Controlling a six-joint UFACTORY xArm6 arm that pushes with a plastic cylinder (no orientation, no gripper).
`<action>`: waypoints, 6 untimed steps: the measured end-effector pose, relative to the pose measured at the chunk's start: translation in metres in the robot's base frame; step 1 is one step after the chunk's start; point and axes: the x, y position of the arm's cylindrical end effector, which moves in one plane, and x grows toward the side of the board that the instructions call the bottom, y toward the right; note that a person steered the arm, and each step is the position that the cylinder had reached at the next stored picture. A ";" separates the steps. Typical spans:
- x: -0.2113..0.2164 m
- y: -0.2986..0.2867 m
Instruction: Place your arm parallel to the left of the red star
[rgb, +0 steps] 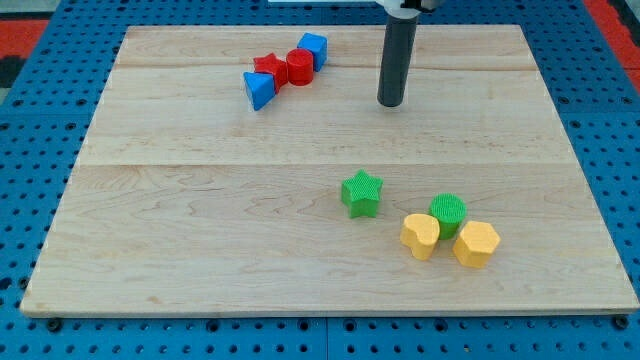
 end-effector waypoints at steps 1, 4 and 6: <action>0.000 0.000; 0.044 -0.112; -0.035 -0.274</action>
